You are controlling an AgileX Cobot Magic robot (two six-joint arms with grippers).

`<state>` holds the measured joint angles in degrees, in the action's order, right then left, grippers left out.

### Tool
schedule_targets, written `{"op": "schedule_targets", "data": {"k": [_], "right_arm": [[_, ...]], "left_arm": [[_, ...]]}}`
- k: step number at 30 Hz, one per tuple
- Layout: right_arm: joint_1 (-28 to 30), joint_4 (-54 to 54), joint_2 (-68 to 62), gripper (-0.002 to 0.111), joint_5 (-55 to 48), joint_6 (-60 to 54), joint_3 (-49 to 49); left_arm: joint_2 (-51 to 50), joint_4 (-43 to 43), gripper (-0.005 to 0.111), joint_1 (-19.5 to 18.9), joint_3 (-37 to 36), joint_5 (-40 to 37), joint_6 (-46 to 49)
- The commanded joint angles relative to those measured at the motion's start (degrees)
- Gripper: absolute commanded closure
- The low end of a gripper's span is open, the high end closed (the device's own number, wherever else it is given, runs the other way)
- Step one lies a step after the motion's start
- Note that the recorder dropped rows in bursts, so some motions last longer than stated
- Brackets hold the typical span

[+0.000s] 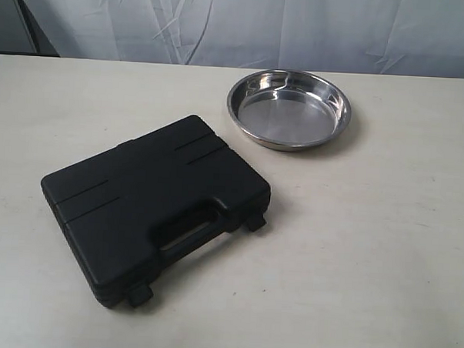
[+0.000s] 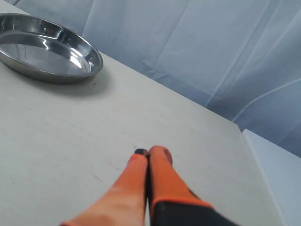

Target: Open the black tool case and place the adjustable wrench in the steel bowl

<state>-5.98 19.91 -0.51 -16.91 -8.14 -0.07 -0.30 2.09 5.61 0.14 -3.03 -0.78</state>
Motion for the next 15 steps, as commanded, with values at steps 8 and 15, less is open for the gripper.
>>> {"op": "schedule_targets", "data": {"k": [8,15], "right_arm": [[0.3,11.0,0.0,0.108,19.1,-1.8,0.1],[0.3,10.6,0.0,0.108,43.1,-1.8,0.1]], "left_arm": [[0.3,0.1,0.107,0.2,-0.1,0.1,-0.1],[0.3,0.1,0.107,0.2,-0.1,0.1,-0.1]]}}
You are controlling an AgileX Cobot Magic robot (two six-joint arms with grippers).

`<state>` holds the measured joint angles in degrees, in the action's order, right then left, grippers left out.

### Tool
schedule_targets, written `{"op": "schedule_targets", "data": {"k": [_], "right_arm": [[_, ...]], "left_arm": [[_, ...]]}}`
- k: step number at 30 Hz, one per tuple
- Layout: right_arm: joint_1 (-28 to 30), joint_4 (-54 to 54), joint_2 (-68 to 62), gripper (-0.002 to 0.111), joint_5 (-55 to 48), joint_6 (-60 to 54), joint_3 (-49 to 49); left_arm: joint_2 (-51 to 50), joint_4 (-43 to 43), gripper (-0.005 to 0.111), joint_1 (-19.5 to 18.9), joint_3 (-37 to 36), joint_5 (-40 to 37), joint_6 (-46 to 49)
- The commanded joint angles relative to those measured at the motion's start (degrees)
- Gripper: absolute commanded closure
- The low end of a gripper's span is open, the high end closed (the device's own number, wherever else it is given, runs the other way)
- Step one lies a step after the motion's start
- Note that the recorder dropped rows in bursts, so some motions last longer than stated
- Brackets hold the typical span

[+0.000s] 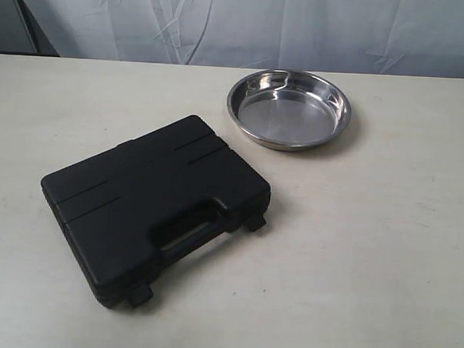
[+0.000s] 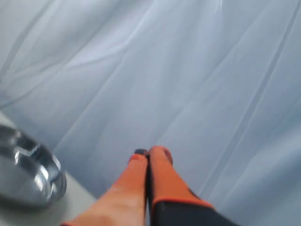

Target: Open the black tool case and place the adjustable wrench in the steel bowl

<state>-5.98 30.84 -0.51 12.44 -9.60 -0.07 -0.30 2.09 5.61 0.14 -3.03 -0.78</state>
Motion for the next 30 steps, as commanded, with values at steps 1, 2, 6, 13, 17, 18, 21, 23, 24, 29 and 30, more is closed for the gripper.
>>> {"op": "schedule_targets", "data": {"k": [1,2,6,13,17,18,21,23,24,29,30], "right_arm": [[0.3,-1.5,0.0,0.108,16.8,-0.3,0.1],[0.3,-3.0,0.0,0.108,20.2,-0.3,0.1],[0.3,-10.2,0.0,0.108,37.2,0.4,0.1],[0.2,-13.1,0.0,0.108,57.5,11.4,0.1],[0.2,-21.3,0.3,0.108,46.2,52.4,1.2],[0.2,-20.8,0.3,0.108,38.6,59.5,1.7],[0.2,-10.5,0.3,0.108,6.4,77.3,4.0],[0.2,-0.8,0.1,0.108,-5.9,91.0,4.4],[0.2,4.0,0.1,0.108,-7.3,95.0,4.4],[0.2,23.4,0.1,0.108,0.8,95.1,4.4],[0.2,22.1,0.1,0.108,4.3,95.2,4.4]], "left_arm": [[0.3,0.1,0.107,0.2,-0.1,0.1,-0.1],[0.3,0.1,0.107,0.2,-0.1,0.1,-0.1],[0.3,0.1,0.107,0.2,-0.1,0.1,-0.1],[0.3,0.1,0.107,0.2,-0.1,0.1,-0.1],[0.3,0.1,0.107,0.2,-0.1,0.1,-0.1],[0.3,0.1,0.107,0.2,-0.1,0.1,-0.1],[0.3,0.1,0.107,0.2,-0.1,0.1,-0.1],[0.3,0.1,0.107,0.2,-0.1,0.1,-0.1],[0.3,0.1,0.107,0.2,-0.1,0.1,-0.1],[0.3,0.1,0.107,0.2,-0.1,0.1,-0.1],[0.3,0.1,0.107,0.2,-0.1,0.1,-0.1]]}}
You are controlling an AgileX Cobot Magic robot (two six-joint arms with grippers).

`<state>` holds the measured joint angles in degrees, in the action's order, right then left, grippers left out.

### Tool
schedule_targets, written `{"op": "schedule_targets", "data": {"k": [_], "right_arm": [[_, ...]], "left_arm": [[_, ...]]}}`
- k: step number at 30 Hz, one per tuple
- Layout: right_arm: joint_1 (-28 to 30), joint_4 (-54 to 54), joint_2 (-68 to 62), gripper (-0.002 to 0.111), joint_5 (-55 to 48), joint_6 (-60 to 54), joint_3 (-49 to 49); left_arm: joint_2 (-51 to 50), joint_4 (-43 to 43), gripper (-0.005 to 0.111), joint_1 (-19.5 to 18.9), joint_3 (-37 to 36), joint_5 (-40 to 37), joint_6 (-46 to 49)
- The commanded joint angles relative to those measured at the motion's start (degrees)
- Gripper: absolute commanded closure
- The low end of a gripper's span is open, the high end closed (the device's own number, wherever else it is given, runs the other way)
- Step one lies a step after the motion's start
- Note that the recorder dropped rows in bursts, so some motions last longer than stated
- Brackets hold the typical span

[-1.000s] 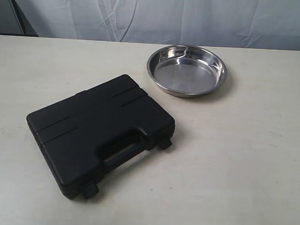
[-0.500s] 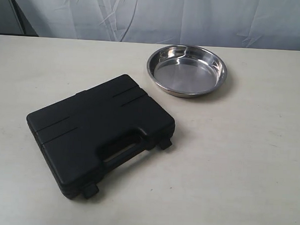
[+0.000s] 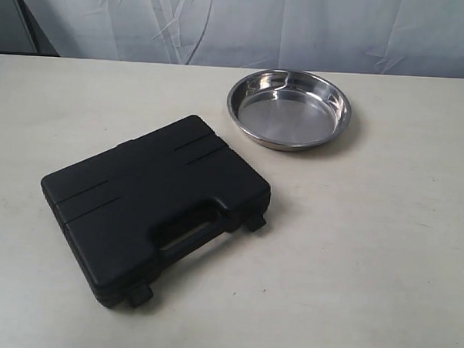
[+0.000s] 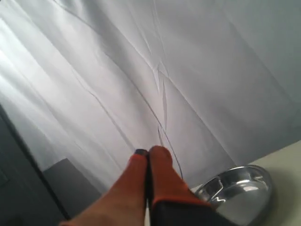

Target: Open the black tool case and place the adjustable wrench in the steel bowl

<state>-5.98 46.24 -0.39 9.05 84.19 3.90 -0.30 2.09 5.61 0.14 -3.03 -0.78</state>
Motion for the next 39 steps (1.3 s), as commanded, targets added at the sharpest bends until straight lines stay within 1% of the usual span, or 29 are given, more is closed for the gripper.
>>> {"op": "schedule_targets", "data": {"k": [1,2,4,5,9,10,11,12,13,14,15,18,20,21,24,26,28,30,32,33,35,37,38,39], "right_arm": [[0.2,4.6,0.0,0.108,9.1,2.1,0.4],[0.2,1.2,0.0,0.108,14.2,4.1,0.4],[0.2,-2.9,0.0,0.108,20.1,5.4,0.4],[0.2,-4.4,0.0,0.108,20.1,5.4,0.4],[0.2,-21.9,0.0,0.108,21.9,6.5,0.6],[0.3,-24.8,0.0,0.108,20.7,5.9,1.1],[0.3,-23.5,-0.7,0.108,19.3,3.6,2.8],[0.3,-18.2,-2.1,0.108,17.8,1.7,4.5],[0.2,-4.8,-5.5,0.108,12.5,1.7,8.8],[0.2,4.6,-8.3,0.108,9.4,2.2,12.0],[0.2,21.3,-15.0,0.108,6.2,4.1,16.1],[0.2,41.7,-28.9,0.108,6.1,11.0,23.4],[0.2,53.7,-39.0,0.108,11.0,16.3,28.5],[0.2,53.7,-45.0,0.108,15.1,17.1,31.6],[0.2,53.7,-62.2,0.108,26.2,13.0,40.2],[-0.3,53.7,-71.0,0.108,31.7,11.8,45.8],[-2.0,53.7,-78.9,0.108,31.1,11.8,50.7],[-4.1,53.7,-83.8,0.108,24.2,11.7,54.3],[-7.1,53.7,-86.7,0.108,12.5,11.7,55.9],[-8.9,53.7,-87.3,0.108,4.9,10.6,56.2],[-12.2,53.7,-87.6,0.108,-9.6,5.0,56.4],[-15.6,53.7,-87.6,0.108,-23.5,-4.8,56.4],[-16.7,53.7,-87.6,0.108,-28.3,-9.1,56.4],[-17.6,51.7,-87.6,0.108,-30.7,-14.9,56.8]], "left_arm": [[0.3,0.1,0.107,0.2,-0.1,0.1,-0.1],[0.3,0.1,0.107,0.2,-0.1,0.1,-0.1],[0.3,0.1,0.107,0.2,-0.1,0.1,-0.1],[0.3,0.1,0.107,0.2,-0.1,0.1,-0.1],[0.3,0.1,0.107,0.2,-0.1,0.1,-0.1],[0.3,0.1,0.107,0.2,-0.1,0.2,-0.1],[0.3,0.1,0.107,0.2,-0.1,0.2,-0.1],[0.3,0.1,0.107,0.2,-0.1,0.2,-0.1],[0.3,0.1,0.107,0.2,-0.1,0.2,-0.1],[0.3,0.1,0.107,0.2,-0.1,0.2,-0.1],[0.3,0.1,0.107,0.2,-0.1,0.2,-0.1],[0.3,0.1,0.107,0.2,-0.1,0.2,-0.1],[0.3,0.1,0.107,0.2,-0.1,0.2,-0.1],[0.3,0.1,0.107,0.2,-0.1,0.2,-0.1],[0.3,0.1,0.107,0.2,-0.1,0.2,-0.1],[0.3,0.1,0.107,0.2,-0.1,0.2,-0.1],[0.3,0.1,0.107,0.2,-0.1,0.2,-0.1],[0.3,0.1,0.107,0.2,-0.1,0.2,-0.1],[0.3,0.1,0.107,0.2,-0.1,0.2,-0.1],[0.3,0.1,0.107,0.2,-0.1,0.2,-0.1],[0.3,0.1,0.107,0.2,-0.1,0.2,-0.1],[0.3,0.1,0.107,0.2,-0.1,0.2,-0.1],[0.3,0.1,0.107,0.2,-0.1,0.2,-0.1],[0.3,0.1,0.107,0.2,-0.1,0.2,-0.1]]}}
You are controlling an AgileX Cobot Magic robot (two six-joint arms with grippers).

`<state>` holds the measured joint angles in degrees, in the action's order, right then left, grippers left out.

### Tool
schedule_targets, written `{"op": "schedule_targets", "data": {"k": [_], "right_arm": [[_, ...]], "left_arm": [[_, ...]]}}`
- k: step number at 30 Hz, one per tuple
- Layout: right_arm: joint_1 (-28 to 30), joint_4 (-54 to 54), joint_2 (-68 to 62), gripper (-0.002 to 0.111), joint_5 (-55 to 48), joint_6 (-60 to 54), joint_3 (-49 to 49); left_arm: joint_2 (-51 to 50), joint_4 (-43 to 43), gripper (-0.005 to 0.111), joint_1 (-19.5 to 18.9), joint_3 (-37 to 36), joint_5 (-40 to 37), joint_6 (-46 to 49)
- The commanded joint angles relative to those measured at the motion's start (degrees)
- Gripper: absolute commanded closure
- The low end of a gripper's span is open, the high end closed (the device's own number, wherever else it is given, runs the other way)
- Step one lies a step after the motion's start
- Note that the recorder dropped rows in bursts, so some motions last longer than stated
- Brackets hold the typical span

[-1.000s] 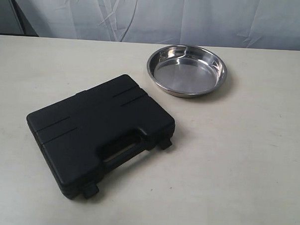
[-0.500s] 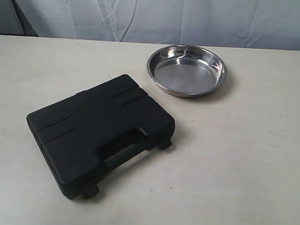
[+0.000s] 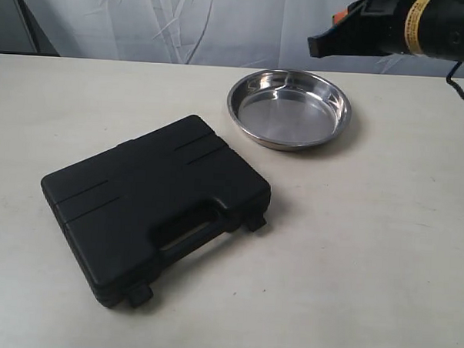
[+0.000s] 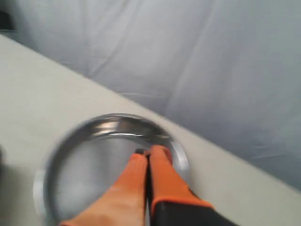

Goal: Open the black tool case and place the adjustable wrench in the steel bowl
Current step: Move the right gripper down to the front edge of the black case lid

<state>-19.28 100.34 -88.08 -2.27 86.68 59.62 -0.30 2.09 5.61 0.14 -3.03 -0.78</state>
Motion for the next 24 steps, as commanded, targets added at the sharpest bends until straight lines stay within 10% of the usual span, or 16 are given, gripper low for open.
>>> {"op": "schedule_targets", "data": {"k": [1,8,20,24], "right_arm": [[-4.8,-9.4,0.1,0.108,-20.0,-25.9,1.9],[-4.8,-100.7,-4.5,0.109,-46.0,-118.5,18.5],[-17.3,-109.7,-20.1,0.107,-54.0,-128.1,25.7],[-22.0,-109.7,-24.9,0.073,-53.4,-128.1,25.7]], "left_arm": [[0.3,0.1,0.107,0.2,-0.1,0.2,-0.1],[0.3,0.1,0.107,0.2,-0.1,0.1,-0.1],[0.3,0.1,0.107,0.2,-0.1,0.1,-0.1],[0.3,0.1,0.107,0.2,-0.1,0.1,-0.1]]}}
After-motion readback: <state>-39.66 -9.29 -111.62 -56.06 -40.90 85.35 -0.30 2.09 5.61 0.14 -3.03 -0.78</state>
